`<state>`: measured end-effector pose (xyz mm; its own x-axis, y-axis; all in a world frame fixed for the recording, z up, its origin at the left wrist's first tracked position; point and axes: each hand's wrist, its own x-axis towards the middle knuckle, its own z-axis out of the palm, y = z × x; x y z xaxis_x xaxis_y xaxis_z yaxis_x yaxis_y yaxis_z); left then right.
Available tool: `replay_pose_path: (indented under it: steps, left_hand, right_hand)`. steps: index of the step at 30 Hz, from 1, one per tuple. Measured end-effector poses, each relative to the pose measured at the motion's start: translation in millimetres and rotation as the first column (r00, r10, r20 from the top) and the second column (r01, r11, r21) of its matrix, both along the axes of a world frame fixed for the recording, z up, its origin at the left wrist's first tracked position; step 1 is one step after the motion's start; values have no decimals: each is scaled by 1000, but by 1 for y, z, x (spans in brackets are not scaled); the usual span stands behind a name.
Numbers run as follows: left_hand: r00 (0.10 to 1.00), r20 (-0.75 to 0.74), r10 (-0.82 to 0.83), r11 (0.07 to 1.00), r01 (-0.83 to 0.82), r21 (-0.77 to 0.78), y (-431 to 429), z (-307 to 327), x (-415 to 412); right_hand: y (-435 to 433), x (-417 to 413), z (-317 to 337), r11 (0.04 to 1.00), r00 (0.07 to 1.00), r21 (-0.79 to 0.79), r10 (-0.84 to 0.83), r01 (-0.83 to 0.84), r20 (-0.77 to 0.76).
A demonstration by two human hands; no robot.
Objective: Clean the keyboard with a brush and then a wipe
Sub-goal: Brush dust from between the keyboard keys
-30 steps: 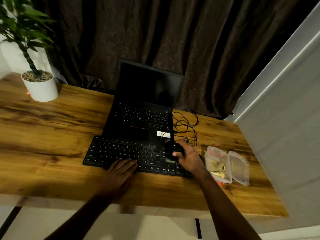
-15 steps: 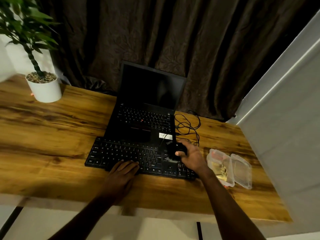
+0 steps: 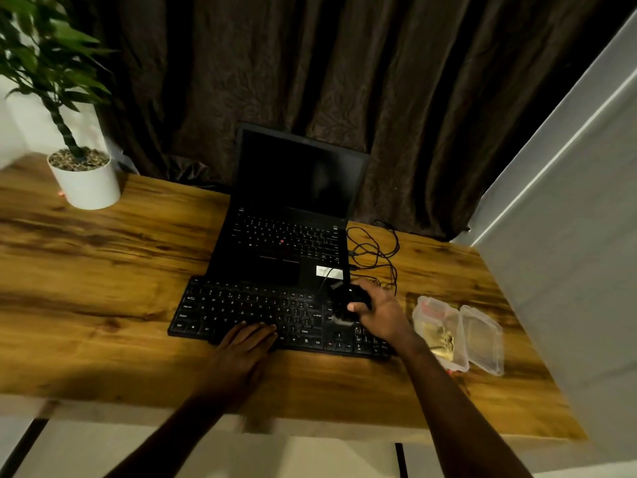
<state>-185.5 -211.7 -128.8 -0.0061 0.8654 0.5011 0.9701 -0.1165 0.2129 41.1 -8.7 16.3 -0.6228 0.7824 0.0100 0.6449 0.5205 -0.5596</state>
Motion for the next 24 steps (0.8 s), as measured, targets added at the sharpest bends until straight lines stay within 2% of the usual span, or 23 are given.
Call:
replay_pose_path:
  steps: [5,12,17,20,24]
  left_hand:
    - [1000,-9,5,1000,-5,0,-1,0,1]
    - [1000,1,18,1000,-18,-21,-2,5,2]
    - [1000,7,17,999,-16,-33,-2,5,1]
    - [1000,13,16,999,-16,-40,-2,5,1]
    - [999,37,22,999,-21,-43,-3,8,2]
  right_hand:
    - [1,-3,-2,999,997,46,-7,4,78]
    - [-8,-24,-2,999,999,-36,-15,14,-30]
    - [6,-8,1,999,998,-33,-25,27,60]
    - [7,-10,-1,999,991,21,-32,29,132]
    - [-7,-30,-5,999,996,-41,16,-12,87]
